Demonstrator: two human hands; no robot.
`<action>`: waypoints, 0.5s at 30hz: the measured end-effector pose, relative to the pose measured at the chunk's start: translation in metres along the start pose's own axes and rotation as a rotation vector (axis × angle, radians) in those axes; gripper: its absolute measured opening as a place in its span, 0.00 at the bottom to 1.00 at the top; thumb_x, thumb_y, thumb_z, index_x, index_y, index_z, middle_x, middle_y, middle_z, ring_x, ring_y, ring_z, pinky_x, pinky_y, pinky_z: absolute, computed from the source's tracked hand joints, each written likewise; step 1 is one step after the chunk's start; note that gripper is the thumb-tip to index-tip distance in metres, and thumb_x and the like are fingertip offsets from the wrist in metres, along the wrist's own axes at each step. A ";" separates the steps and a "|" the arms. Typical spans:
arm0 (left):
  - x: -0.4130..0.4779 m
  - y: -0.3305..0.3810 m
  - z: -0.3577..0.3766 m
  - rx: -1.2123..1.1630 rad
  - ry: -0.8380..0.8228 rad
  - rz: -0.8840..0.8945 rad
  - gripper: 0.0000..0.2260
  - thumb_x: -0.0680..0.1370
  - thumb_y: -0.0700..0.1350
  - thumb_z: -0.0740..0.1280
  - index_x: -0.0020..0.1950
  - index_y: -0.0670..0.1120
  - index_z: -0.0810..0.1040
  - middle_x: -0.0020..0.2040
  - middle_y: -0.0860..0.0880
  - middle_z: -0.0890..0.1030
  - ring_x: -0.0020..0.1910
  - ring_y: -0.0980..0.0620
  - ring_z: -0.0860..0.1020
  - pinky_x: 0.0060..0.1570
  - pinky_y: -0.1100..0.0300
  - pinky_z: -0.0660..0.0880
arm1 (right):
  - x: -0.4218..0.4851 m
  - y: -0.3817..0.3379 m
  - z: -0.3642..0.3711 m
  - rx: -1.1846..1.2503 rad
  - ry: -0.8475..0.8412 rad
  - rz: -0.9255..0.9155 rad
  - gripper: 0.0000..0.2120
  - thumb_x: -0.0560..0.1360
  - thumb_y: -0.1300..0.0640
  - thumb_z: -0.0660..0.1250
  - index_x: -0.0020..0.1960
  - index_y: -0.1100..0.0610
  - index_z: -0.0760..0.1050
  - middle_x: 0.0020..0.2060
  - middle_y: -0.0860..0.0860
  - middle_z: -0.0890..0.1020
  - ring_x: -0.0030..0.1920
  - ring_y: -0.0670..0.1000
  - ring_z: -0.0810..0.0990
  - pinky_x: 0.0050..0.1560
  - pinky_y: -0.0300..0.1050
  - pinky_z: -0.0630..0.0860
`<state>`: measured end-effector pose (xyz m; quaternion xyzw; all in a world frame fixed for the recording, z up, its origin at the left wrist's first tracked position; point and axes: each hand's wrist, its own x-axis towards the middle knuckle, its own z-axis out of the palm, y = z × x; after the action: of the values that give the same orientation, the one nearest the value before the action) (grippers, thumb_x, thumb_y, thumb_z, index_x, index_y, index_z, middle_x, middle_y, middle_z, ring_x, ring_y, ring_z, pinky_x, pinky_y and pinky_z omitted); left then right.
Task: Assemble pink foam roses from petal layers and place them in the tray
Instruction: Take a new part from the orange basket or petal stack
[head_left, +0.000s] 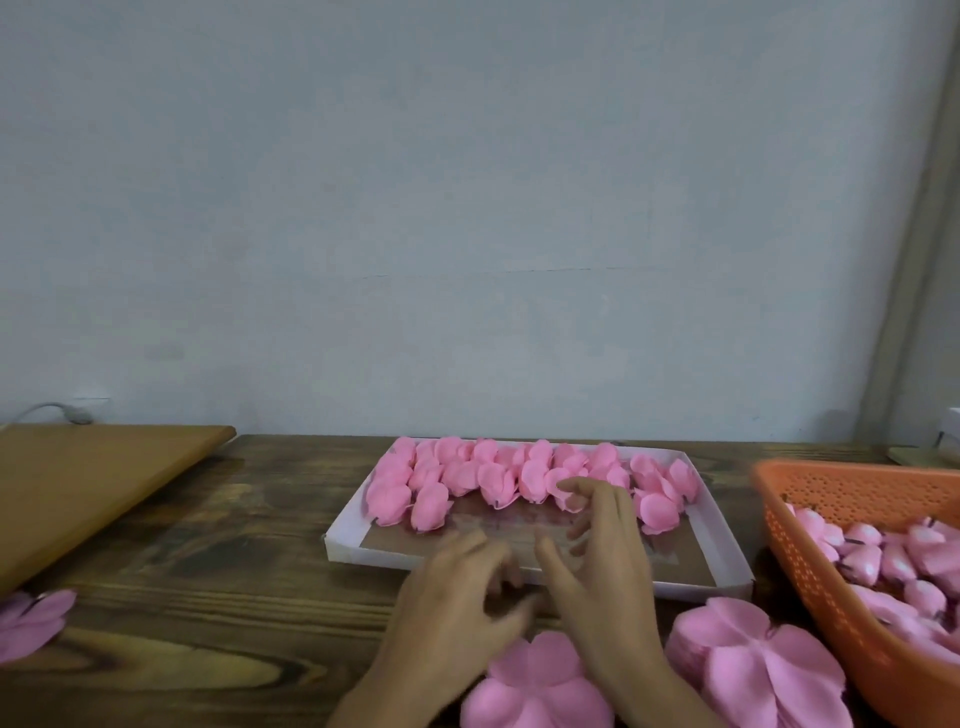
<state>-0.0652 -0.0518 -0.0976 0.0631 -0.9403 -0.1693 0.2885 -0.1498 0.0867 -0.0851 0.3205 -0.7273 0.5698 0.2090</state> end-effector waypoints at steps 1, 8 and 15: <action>-0.009 -0.001 0.002 -0.037 -0.076 0.013 0.11 0.70 0.61 0.70 0.43 0.57 0.75 0.43 0.59 0.74 0.46 0.61 0.73 0.42 0.66 0.69 | 0.005 -0.005 -0.004 -0.015 0.021 -0.030 0.21 0.73 0.62 0.74 0.61 0.48 0.73 0.51 0.43 0.74 0.47 0.44 0.76 0.48 0.54 0.79; -0.015 -0.029 0.002 -0.451 -0.294 -0.056 0.09 0.69 0.56 0.79 0.48 0.58 0.87 0.46 0.61 0.80 0.39 0.59 0.77 0.39 0.67 0.71 | 0.080 -0.039 -0.100 0.131 0.447 -0.173 0.12 0.76 0.52 0.70 0.57 0.45 0.73 0.47 0.39 0.78 0.43 0.39 0.79 0.42 0.31 0.73; -0.013 -0.035 0.008 -0.591 -0.328 -0.108 0.06 0.70 0.52 0.81 0.46 0.57 0.89 0.42 0.60 0.81 0.33 0.60 0.70 0.36 0.67 0.68 | 0.182 0.018 -0.195 -0.430 0.447 -0.002 0.02 0.76 0.49 0.66 0.46 0.43 0.73 0.39 0.44 0.79 0.40 0.51 0.80 0.45 0.53 0.79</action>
<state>-0.0581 -0.0796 -0.1234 -0.0016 -0.8798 -0.4574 0.1298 -0.3035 0.2360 0.0755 0.1363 -0.7669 0.4590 0.4273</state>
